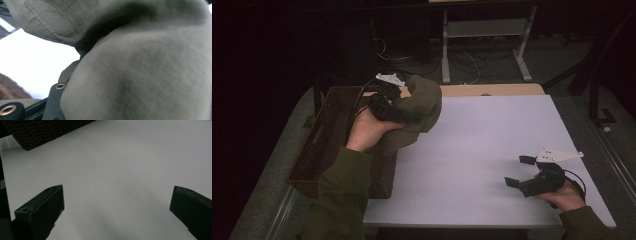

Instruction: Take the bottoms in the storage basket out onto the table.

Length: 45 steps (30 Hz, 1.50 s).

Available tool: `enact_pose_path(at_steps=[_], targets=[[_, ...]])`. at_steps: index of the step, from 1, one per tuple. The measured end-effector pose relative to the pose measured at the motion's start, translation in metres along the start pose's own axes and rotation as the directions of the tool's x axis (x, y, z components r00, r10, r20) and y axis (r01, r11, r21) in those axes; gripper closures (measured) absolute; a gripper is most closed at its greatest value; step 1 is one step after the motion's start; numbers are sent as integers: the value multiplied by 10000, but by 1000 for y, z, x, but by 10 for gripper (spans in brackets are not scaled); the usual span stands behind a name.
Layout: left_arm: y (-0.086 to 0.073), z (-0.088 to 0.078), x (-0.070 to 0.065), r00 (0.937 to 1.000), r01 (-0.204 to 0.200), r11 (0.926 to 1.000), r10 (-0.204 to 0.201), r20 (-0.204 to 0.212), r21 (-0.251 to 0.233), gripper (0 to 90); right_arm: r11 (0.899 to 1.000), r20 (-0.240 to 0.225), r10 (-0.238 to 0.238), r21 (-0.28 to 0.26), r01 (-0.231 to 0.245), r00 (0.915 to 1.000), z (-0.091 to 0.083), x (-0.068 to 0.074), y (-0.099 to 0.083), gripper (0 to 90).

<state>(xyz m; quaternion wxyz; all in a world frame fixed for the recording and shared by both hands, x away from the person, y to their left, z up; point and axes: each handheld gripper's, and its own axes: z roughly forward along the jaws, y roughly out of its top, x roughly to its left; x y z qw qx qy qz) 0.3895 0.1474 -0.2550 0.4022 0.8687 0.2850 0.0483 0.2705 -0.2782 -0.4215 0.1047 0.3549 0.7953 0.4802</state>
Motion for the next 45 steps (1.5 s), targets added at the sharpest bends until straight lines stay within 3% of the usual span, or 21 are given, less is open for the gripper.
enact_pose_path(at_steps=[24, 36, 45], targets=[[26, 66, -41, 9980, -364, 9993, 359, 519, 92, 423, 10000, -95, -3, -58, 2, 10000, -1, 1, 0, 0], [28, 109, -48, 9975, -279, 9989, 253, 656, 388, 421, 10000, -119, 2, -91, -4, 9999, -2, 0, 0, 0], [21, 148, -50, 9965, -217, 9970, 156, 826, 740, 420, 9999, -150, -25, -98, 24, 9999, -2, 0, 0, 0]])
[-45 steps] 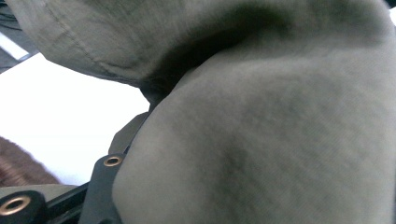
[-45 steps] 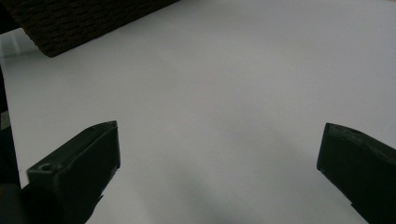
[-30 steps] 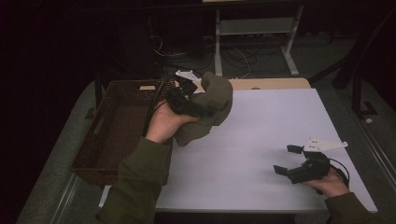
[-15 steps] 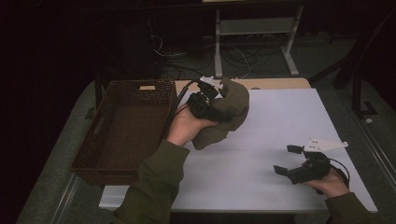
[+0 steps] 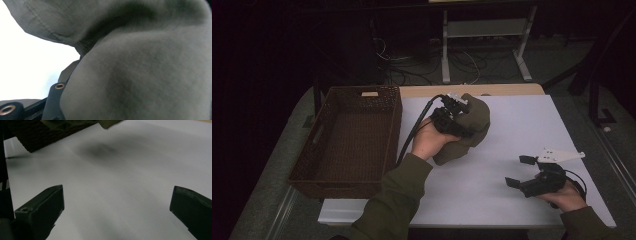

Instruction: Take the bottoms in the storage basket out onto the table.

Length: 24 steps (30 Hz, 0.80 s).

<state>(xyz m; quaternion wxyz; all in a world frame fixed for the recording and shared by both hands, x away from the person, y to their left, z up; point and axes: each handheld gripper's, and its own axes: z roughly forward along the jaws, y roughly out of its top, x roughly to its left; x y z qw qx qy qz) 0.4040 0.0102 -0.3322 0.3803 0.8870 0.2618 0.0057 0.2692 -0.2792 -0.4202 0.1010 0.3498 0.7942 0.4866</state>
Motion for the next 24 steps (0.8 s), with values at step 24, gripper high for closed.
enact_pose_path(at_steps=[24], targets=[[-30, 71, -1, 9992, -279, 9979, 295, -260, 590, 364, 10000, -84, 5, 17, -5, 10000, 1, -1, -1, 0]])
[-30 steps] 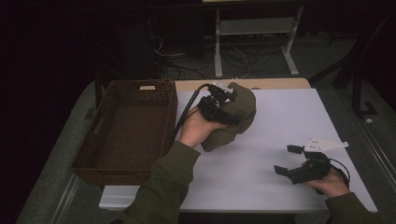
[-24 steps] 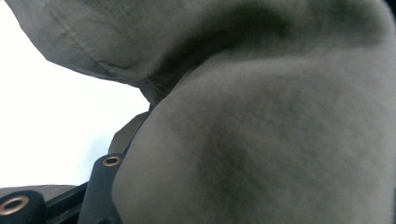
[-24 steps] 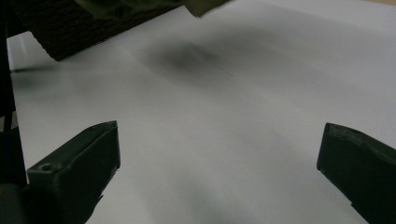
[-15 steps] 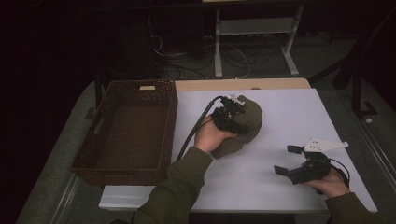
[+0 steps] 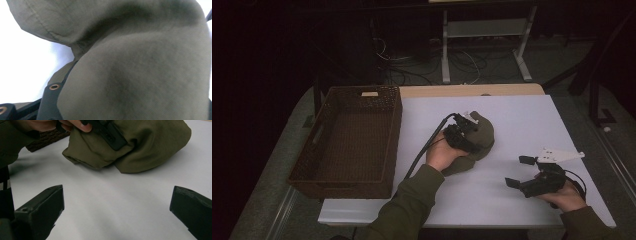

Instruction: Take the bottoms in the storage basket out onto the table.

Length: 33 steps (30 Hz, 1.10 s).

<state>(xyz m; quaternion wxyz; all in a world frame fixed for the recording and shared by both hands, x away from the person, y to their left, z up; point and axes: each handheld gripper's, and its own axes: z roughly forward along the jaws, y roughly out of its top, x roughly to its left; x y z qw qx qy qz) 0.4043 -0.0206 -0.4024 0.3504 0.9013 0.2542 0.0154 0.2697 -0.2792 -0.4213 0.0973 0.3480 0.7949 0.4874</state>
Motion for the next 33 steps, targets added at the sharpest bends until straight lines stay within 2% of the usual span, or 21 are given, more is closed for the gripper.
enact_pose_path(at_steps=[5, 8, 18, 21, 33], targets=[[-3, 7, -4, 10000, -68, 10000, 68, 39, -4, 324, 10000, -6, -3, 22, 3, 10000, 1, 0, 0, 0], [-4, 9, -5, 9999, -87, 10000, 87, 84, -40, 269, 10000, -5, 7, 17, -7, 10000, 0, 0, 0, 0], [-6, 9, -5, 9993, -94, 10000, 94, 356, 1, 140, 10000, -4, 6, -23, -6, 10000, 0, 0, 0, 0], [-6, 8, -5, 9989, -114, 9999, 115, 455, -36, 128, 10000, 1, 13, -22, -13, 10000, 0, 0, 0, 0], [-5, 1, -3, 9994, -143, 9996, 151, 327, -241, 12, 10000, 34, 89, -24, -89, 10000, 1, -2, 1, 0]])
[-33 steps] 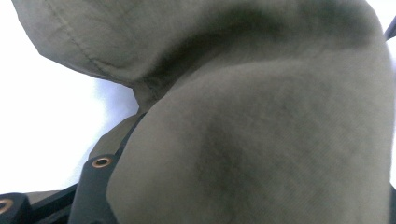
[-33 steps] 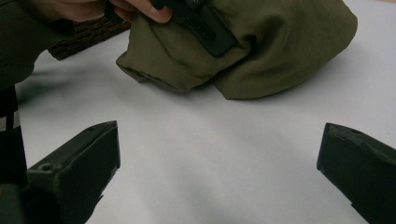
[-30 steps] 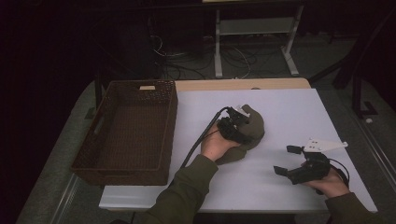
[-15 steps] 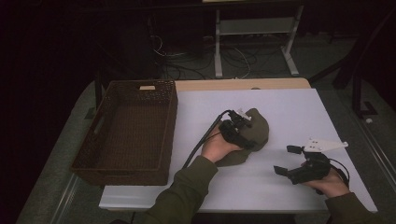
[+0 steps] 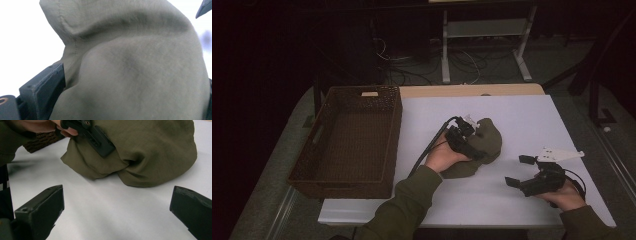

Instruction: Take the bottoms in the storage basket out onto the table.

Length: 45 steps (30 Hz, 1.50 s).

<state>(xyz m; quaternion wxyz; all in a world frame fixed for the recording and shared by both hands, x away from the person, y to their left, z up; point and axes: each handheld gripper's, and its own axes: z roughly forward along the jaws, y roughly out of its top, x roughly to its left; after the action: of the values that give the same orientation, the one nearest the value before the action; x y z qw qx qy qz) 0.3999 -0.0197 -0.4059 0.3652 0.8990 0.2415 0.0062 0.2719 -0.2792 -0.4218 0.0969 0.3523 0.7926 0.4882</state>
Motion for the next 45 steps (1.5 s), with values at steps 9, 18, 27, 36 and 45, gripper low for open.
enact_pose_path(at_steps=[9, 18, 27, 36, 45], targets=[[-2, -8, 2, 10000, -29, 9999, 30, 75, -117, 0, 10000, 12, 27, 78, -27, 10000, 2, -2, 0, 0], [-12, -25, -1, 9995, 204, 9958, -182, 256, -889, 0, 10000, -20, -20, 51, 21, 10000, 1, -2, -1, 0], [-24, -47, 0, 10000, -28, 9893, 36, 51, -1459, 0, 10000, -51, -42, 83, 42, 10000, 2, -1, -1, 0], [-34, -60, -2, 9997, -141, 9884, 111, -206, -1515, 0, 9999, -59, -95, 132, 96, 9999, 2, -1, -1, 0], [-48, -70, -3, 9991, -136, 9878, 72, -416, -1552, 0, 9999, -59, -67, 119, 67, 10000, 2, -1, -1, 0]])
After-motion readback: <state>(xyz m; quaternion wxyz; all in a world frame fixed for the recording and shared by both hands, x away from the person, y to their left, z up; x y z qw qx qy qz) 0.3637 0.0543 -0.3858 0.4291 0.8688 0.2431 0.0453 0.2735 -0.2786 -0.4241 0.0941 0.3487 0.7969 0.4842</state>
